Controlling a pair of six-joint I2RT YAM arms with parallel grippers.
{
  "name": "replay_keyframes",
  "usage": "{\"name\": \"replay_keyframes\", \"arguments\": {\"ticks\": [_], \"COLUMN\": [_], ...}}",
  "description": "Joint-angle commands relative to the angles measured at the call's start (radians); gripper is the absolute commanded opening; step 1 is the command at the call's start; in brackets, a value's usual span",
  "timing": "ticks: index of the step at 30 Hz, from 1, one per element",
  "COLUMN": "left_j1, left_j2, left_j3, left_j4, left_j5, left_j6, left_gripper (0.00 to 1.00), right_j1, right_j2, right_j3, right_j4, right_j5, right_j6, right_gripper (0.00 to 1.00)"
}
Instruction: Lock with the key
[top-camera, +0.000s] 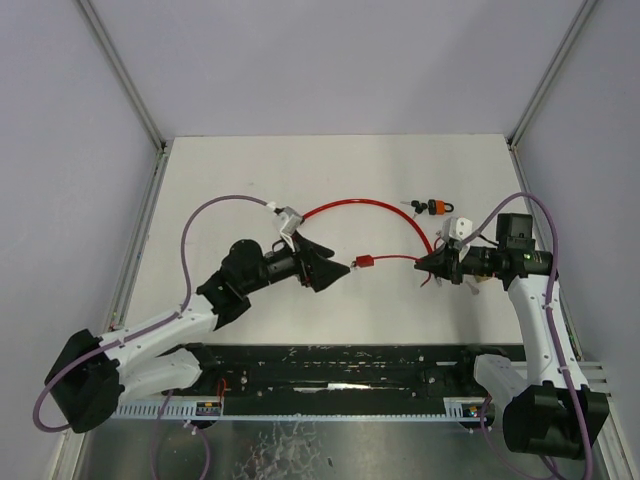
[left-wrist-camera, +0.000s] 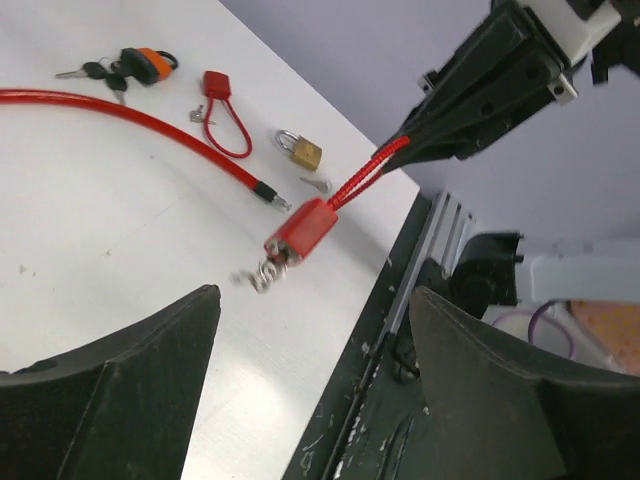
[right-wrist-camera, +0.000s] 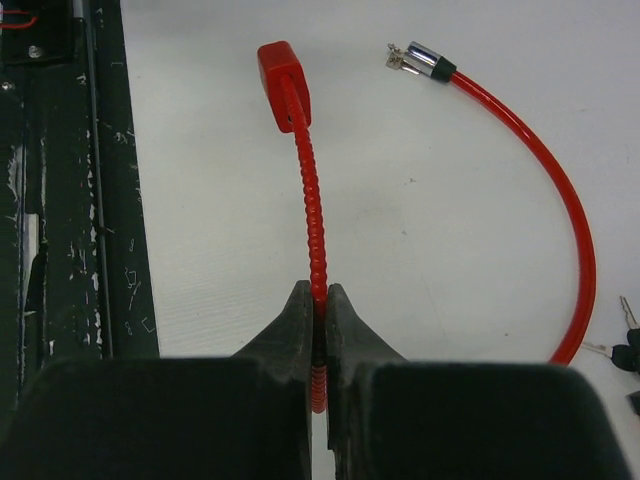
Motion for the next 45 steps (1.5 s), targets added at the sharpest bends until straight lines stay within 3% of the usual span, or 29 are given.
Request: {"name": "replay_keyframes", "arguments": {"ticks": [1, 7, 10, 14, 20, 29, 38, 42, 45], "left_j1": [0.005, 0.002, -0.029, -0.122, -0.164, -0.167, -0.186, -0.186, -0.186], "left_j2": [-0.076, -0.165, -0.173, -0.127, 0.041, 0.297, 0.418, 0.446, 0.458], "left_j3": [-0.074, -0.200, -0.215, -0.116, 0.114, 0.332, 0.453, 0.473, 0.472], "left_j4": [0.064, 0.137, 0.156, -0.024, -0.286, -0.344, -0.410, -0.413, -0.394], "left_j5": [-0.206, -0.308, -0.392, -0.562, -0.683, -0.669, -0.682, -0.683, -0.677], "left_j6": [-0.193, -0.542, -0.704, -0.852, -0.921, -0.968, -1.032, -1.061, -1.069], "left_gripper": [0.74, 0.73, 0.78, 0.85, 0.85, 0.85, 0.84, 0.80, 0.72], "right_j1": [0.007, 0.007, 0.007, 0.007, 0.006, 0.007, 0.007, 0.007, 0.007], "right_j2": [-0.007, -0.017, -0.020, -0.025, -0.028, -0.031, -0.038, -0.051, -0.058], "right_j3": [0.041, 0.012, 0.004, -0.004, -0.010, -0.018, -0.029, -0.039, -0.046], "right_j4": [0.147, 0.265, 0.280, 0.295, 0.305, 0.304, 0.303, 0.302, 0.296], "right_j5": [-0.007, 0.050, 0.051, 0.052, 0.056, 0.065, 0.076, 0.062, 0.054], "right_j6": [0.272, 0.393, 0.401, 0.412, 0.414, 0.398, 0.367, 0.347, 0.325], "right_gripper": [0.00, 0.00, 0.00, 0.00, 0.00, 0.00, 0.00, 0.00, 0.00]}}
